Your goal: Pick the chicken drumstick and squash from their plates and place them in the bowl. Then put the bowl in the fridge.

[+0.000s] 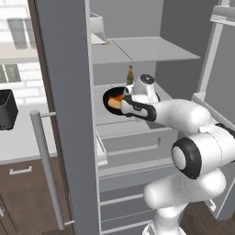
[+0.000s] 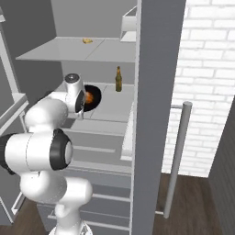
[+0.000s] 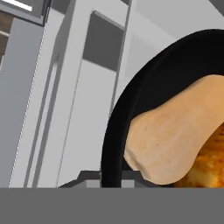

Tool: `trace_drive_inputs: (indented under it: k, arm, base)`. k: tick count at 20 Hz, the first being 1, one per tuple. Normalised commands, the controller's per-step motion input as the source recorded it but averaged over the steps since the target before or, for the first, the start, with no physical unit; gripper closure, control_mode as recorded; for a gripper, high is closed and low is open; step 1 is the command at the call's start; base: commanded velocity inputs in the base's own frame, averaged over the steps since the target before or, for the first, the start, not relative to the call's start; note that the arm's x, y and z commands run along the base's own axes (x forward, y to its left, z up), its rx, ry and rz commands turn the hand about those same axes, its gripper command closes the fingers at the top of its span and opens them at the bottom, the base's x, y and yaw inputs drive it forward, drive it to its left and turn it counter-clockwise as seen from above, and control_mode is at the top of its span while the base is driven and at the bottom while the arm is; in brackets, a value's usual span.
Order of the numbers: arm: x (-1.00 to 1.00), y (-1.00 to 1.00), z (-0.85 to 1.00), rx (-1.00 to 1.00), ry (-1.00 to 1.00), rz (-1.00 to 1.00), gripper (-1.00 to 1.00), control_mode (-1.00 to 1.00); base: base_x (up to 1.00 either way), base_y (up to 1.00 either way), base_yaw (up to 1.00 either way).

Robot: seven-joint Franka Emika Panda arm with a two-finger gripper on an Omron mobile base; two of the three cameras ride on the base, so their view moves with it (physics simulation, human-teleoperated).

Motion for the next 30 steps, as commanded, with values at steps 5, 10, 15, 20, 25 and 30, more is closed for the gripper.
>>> trace_drive_inputs:
  k: [5,10,15,20,25,30]
  arm:
    - [0.33,0.00,-0.35,0.00,0.00,0.02,1.00,-1.00]
    - [0.13,0.00,-0.26,0.00,0.05,0.00,1.00,-1.00]
    - [0.34,0.00,-0.06,0.00,0.04,0.00,1.00,-1.00]
    - [0.63,0.00,-0.05,0.00,0.03,0.00,1.00,-1.00]
    - [0.53,0.00,-0.22,0.00,0.06,0.02,1.00,-1.00]
    - [0.24,0.02,-0.14,0.00,0.02,0.03,1.00,-1.00]
  base:
    - [0.00,0.00,0.00]
    - [0.00,0.00,0.00]
    - [0.00,0.00,0.00]
    - [0.00,0.00,0.00]
    - [0.00,0.00,0.00]
    - [0.00,0.00,0.00]
